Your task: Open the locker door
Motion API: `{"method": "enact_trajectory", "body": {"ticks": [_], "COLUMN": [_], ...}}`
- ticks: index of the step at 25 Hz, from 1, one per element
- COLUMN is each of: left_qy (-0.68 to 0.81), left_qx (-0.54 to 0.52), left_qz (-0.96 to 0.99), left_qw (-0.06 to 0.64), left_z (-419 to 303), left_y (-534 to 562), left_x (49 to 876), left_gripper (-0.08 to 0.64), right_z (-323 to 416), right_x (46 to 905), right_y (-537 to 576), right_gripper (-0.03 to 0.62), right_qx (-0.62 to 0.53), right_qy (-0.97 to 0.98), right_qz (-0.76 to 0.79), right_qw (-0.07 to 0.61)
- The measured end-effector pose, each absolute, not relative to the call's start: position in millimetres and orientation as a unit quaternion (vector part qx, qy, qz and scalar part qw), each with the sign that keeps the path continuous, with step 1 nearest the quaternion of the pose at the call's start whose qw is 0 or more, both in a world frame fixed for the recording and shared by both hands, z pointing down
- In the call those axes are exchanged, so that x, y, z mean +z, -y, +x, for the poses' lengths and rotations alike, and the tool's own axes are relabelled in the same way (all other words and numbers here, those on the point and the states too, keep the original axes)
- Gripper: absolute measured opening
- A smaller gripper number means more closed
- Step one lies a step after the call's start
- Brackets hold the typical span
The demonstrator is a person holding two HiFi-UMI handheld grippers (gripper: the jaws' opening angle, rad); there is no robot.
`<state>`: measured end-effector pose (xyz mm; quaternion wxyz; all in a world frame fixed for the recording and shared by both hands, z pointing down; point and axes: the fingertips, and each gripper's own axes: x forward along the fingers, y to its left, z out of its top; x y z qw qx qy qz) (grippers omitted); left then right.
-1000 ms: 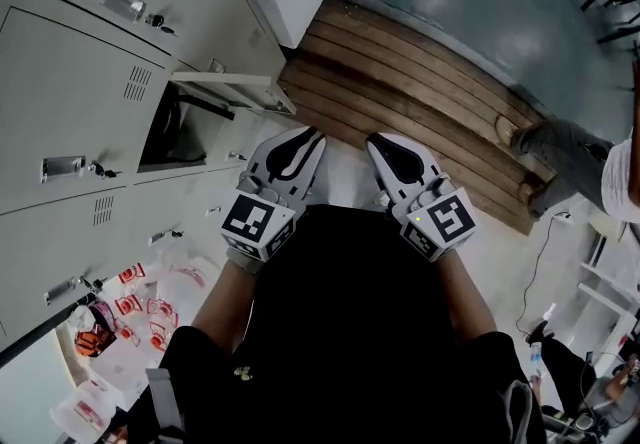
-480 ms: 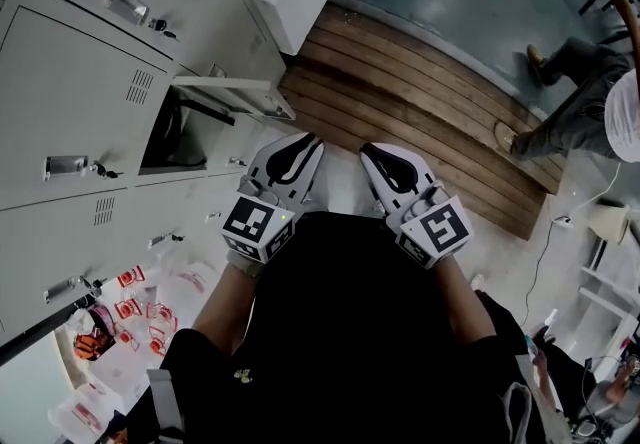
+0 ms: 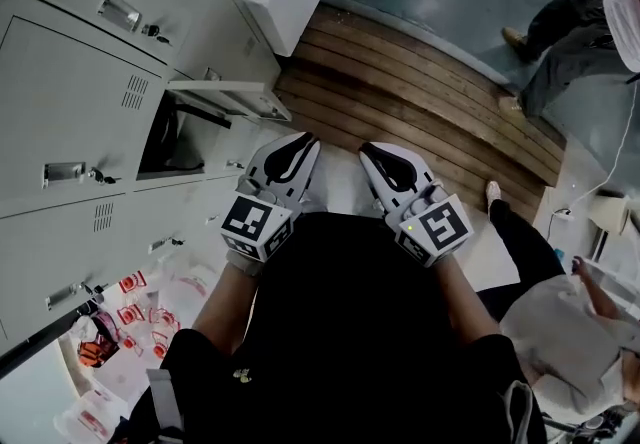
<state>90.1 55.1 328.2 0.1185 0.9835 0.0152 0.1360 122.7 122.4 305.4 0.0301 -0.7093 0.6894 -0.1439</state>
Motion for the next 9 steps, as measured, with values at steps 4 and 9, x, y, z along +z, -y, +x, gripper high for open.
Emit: {"method": "enact_trajectory", "body": {"ticks": [4,9], "left_qy": [-0.015,-0.012], "left_qx": [0.138,0.138], "left_qz": [0.983,0.983], "left_qw": [0.121,0.125], "left_z": [90.5,88.7], "left_y": [-55.2,-52.6], "left_x": [330.5,332.3], "left_gripper": [0.06,0.057], "right_z": [123.9,124.0], "right_x": [306.3,307.9], "right_y": [-123.8,-123.7], "right_gripper": [0.044,0.044], "right_qx": [-0.146,-0.147], "right_qy": [-0.687,-0.687], "right_qz": [-0.711,-0.711], "right_qw": [0.03,0.03]}}
